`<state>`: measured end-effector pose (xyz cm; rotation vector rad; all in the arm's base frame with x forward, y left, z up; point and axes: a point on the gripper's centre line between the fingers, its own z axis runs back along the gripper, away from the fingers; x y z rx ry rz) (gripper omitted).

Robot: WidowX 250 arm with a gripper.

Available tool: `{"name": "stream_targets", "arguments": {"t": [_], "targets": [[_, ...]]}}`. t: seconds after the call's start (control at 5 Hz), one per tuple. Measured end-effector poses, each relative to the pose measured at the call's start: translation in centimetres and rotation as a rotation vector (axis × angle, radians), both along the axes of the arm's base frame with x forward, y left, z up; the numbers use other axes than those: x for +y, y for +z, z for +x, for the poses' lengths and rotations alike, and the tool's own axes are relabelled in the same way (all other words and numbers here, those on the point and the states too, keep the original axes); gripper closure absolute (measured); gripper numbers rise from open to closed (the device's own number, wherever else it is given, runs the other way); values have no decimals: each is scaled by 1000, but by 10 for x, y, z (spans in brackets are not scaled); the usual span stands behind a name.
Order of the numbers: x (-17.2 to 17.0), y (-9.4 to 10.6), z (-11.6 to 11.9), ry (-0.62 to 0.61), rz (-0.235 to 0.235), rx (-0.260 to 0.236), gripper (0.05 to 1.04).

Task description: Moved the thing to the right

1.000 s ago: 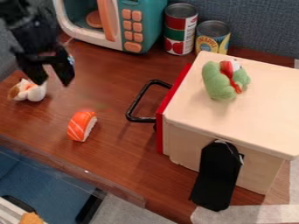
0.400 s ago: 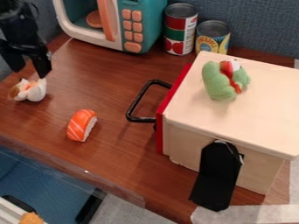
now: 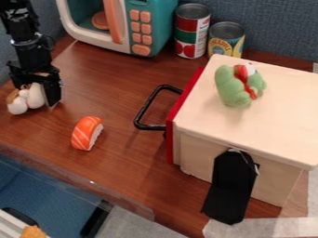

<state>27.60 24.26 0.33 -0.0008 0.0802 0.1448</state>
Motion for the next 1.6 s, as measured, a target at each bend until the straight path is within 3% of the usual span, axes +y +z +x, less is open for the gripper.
{"name": "stream_targets", "arguments": {"t": [0.2, 0.4, 0.6, 0.8, 1.0, 1.2, 1.4, 1.6], "targets": [[-2, -2, -1, -8, -6, -2, 138], [-10, 2, -5, -6, -21, -38, 424], [-11, 10, -6, -4, -7, -61, 685], [-15, 26, -4, 15, 13, -91, 820], [-47, 54, 24, 5, -6, -155, 868], [-96, 70, 71, -48, -15, -230, 872], [-126, 50, 100, -33, 36, -232, 872], [-150, 38, 118, -40, 72, -274, 872]]}}
